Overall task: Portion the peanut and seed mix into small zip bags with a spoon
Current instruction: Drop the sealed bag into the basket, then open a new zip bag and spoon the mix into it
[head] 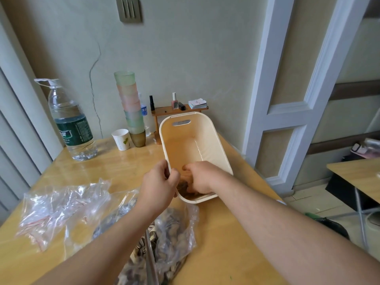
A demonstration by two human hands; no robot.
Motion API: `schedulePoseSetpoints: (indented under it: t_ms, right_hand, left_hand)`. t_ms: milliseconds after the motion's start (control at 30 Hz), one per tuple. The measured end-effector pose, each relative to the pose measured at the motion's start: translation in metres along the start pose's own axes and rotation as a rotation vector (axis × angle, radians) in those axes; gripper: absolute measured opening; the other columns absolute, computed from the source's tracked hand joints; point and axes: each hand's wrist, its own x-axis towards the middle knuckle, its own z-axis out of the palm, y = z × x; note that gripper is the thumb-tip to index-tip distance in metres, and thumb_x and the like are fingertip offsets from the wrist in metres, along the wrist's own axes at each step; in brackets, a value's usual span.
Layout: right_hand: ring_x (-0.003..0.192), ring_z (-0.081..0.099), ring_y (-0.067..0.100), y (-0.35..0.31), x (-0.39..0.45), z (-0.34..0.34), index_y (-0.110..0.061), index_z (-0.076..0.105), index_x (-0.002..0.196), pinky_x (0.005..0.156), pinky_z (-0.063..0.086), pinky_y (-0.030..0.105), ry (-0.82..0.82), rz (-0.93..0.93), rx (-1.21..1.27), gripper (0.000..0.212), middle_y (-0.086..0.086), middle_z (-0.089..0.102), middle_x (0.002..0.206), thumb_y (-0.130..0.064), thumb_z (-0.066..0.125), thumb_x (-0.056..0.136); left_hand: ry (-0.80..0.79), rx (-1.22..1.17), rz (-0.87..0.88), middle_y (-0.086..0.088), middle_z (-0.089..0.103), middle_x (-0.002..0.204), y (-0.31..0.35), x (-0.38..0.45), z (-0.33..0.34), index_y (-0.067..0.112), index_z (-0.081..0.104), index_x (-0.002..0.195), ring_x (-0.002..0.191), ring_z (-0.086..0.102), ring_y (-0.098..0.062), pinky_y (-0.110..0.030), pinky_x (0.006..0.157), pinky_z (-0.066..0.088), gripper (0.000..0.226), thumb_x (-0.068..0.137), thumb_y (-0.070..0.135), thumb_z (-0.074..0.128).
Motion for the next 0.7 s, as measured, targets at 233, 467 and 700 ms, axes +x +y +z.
schedulePoseSetpoints:
  t_ms: [233, 467, 700]
  right_hand:
    - [0.077, 0.073, 0.014, 0.015, -0.034, -0.049, -0.035, 0.073, 0.101, 0.083, 0.062, 0.040, 0.479, -0.046, 0.779, 0.043, -0.006, 0.071, 0.093, -0.006, 0.041, 0.099]
    - [0.079, 0.064, 0.009, -0.015, -0.059, 0.011, -0.022, 0.075, 0.084, 0.071, 0.054, 0.029, 0.879, -0.352, 0.523, 0.026, -0.012, 0.069, 0.084, -0.006, 0.055, 0.086]
    - [0.083, 0.060, 0.008, -0.069, -0.034, 0.067, -0.025, 0.078, 0.092, 0.078, 0.052, 0.028, 0.484, -0.468, 0.486, 0.021, -0.015, 0.064, 0.088, -0.013, 0.062, 0.088]
  left_hand:
    - [-0.001, -0.143, -0.101, -0.004, 0.061, 0.060, -0.006, 0.033, 0.002, 0.000, 0.052, 0.095, 0.054, 0.067, -0.026, -0.050, 0.061, 0.064, 0.034, 0.104, 0.033, 0.053]
    - [-0.068, -0.216, -0.227, -0.007, 0.061, 0.075, -0.016, 0.066, -0.003, 0.014, 0.054, 0.088, 0.071, 0.064, -0.025, -0.046, 0.066, 0.065, 0.035, 0.107, 0.044, 0.051]
    - [-0.089, -0.100, 0.027, 0.001, 0.071, 0.082, -0.041, 0.027, -0.055, 0.028, 0.063, 0.095, 0.070, 0.064, -0.015, -0.040, 0.068, 0.055, 0.013, 0.103, 0.037, 0.061]
